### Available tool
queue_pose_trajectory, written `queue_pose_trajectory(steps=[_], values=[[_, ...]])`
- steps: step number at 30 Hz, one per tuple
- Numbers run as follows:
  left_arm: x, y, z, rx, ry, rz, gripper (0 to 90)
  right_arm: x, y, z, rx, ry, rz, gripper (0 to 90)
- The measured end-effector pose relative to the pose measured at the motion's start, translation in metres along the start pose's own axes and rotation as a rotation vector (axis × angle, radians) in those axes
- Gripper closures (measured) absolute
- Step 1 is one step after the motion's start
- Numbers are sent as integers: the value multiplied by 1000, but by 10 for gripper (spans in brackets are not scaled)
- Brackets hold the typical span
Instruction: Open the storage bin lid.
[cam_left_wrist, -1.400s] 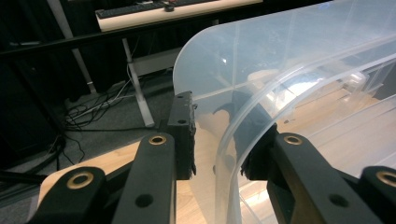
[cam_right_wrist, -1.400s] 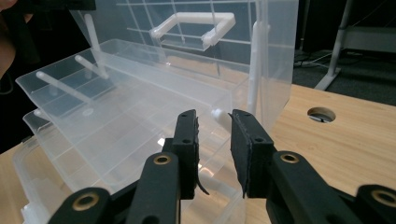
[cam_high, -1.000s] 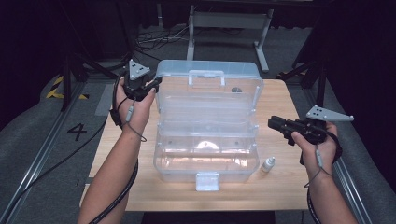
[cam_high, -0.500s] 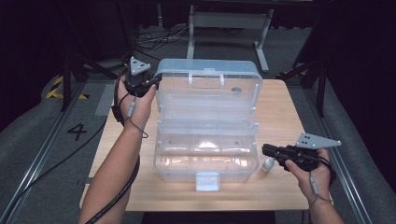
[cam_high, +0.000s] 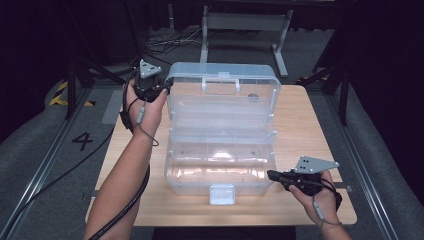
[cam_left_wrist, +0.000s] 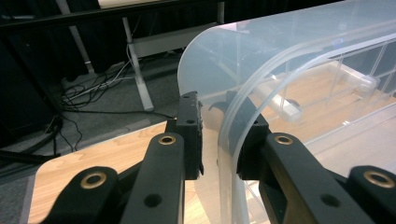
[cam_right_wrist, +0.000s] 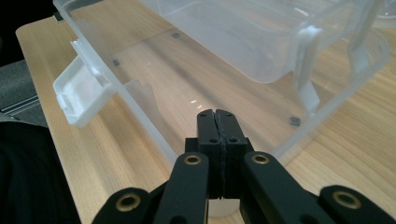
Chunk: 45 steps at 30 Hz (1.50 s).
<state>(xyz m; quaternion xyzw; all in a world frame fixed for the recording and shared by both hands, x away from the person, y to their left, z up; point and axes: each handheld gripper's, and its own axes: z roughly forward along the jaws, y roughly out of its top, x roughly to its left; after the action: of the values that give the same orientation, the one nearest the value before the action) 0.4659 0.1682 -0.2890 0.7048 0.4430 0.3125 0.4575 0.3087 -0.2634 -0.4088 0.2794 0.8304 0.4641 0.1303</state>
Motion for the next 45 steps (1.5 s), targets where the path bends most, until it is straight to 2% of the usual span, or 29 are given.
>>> queue_pose_trajectory(steps=[17,26,33,45], values=[[4,0,11,7,12,-13,783,3,1,1,6,-9,-6,900],[5,-3,17,-26,28,-16,799,3,1,1,7,-10,-7,900],[8,-8,22,-70,18,-12,801,3,1,1,7,-11,-6,900],[13,-9,34,-71,16,-26,807,3,2,2,16,-15,-3,900]])
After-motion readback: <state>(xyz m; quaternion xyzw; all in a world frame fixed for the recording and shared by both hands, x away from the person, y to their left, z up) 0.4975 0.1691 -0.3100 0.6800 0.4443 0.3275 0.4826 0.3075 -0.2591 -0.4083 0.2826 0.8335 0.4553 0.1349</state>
